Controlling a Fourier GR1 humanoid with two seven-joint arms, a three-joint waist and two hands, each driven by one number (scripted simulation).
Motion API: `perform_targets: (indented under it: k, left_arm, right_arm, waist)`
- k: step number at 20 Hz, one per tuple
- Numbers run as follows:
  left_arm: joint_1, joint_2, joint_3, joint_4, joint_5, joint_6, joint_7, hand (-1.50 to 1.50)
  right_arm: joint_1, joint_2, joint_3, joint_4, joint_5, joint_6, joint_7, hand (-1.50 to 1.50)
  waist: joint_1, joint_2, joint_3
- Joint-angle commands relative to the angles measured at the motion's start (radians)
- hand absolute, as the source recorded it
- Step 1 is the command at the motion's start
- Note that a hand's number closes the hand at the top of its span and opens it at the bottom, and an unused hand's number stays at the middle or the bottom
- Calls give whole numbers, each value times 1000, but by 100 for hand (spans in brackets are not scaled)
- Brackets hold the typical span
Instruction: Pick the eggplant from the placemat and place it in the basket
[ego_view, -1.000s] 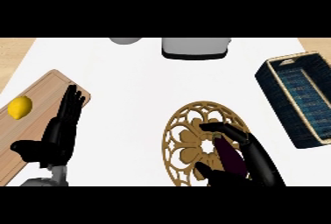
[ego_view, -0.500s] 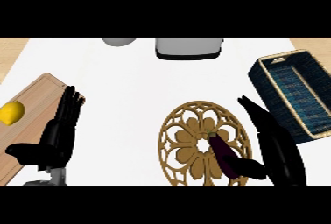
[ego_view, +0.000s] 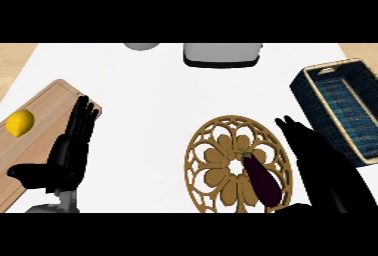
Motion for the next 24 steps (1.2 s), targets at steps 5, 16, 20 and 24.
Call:
perform_targets:
  k: [5,16,20,24]
  left_arm:
    - [7,-18,-22,-12,-6,-8,-9,0]
    - [18,-42,-21,19,-7,-11,-32,0]
    - [3,-22,1,-16,-1,-11,7,0]
    - [-33,-23,12,2,-12,-7,25,0]
  right_arm:
    - [-159,119,19,-42,-162,209,383,-150]
    - [-193,102,19,93,-174,235,386,-150]
    - [-184,142,56,121,-127,236,386,-150]
    - [-120,193,87,117,-68,185,359,-150]
  waist:
    - [21,5,3]
    - [8,8,7]
    - [12,7,8]
    - [4,10,10]
